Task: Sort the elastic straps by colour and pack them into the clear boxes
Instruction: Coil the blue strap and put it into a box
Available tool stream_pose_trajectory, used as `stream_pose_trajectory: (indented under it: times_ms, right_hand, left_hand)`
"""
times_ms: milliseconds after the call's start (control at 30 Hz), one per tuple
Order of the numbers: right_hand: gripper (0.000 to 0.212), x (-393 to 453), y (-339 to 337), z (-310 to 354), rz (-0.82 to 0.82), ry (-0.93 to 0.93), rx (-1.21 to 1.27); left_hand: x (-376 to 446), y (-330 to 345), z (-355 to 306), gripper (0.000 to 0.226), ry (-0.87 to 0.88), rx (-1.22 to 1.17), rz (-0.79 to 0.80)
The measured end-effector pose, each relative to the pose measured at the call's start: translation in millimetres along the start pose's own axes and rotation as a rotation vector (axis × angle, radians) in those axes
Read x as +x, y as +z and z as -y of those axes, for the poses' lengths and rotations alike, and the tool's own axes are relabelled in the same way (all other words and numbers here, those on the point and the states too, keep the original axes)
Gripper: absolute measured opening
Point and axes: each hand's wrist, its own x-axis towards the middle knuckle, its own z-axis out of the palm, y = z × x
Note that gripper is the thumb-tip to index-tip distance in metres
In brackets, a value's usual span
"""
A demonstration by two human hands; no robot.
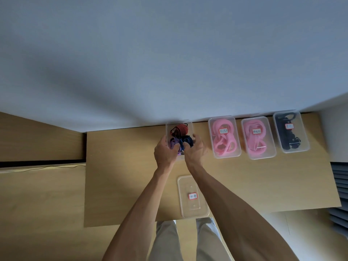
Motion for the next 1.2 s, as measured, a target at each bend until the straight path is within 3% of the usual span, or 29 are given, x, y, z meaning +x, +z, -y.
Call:
stream_pose_trajectory:
  times_ms: [67,200,367,500,633,733,800,900,967,1200]
  right_hand:
    - [0.051,5,0,-1,0.016,0.01,-0.027]
    - [0.05,4,-5,-4,0.074,0.022,0.003]
    - [0.037,-23,-23,-28,-0.057,0.202,-0.036]
    - [0.034,-42,-37,-47,0.217,0.34,-0.344]
    - [0.035,-54,-32,-68,0.339,0.317,-0.437]
    - [0.034,-59,-27,-87,0.295,0.273,-0.425]
    - [0.03,-62,-28,-99,0.269,0.256,-0.39]
    - [0.029,-64,-38,-111,0.175,0.24,-0.243]
    - [0.034,-67,-49,-111,0.127,0.216,-0.156]
    - [0.025,-76,-87,-73,0.019,0.02,0.103]
  left_hand:
    - [2,-1,4,0.028,0.015,0.014,0.014]
    - [1,-8,9,0.011,-0.003,0.002,0.05]
    - [-30,-16,24,0.022,-0.19,0.019,-0.172]
    - [-67,-6,42,0.016,-0.37,0.186,0.035]
    - [-100,18,47,0.019,-0.369,0.273,0.124]
    - [-111,34,51,0.011,-0.354,0.265,0.056]
    - [-121,41,58,0.02,-0.342,0.206,-0.011]
    - [-128,43,63,0.011,-0.355,0.038,-0.079]
    - [-129,40,60,0.016,-0.354,-0.051,-0.095]
    - [-130,8,17,0.016,-0.137,-0.255,-0.198]
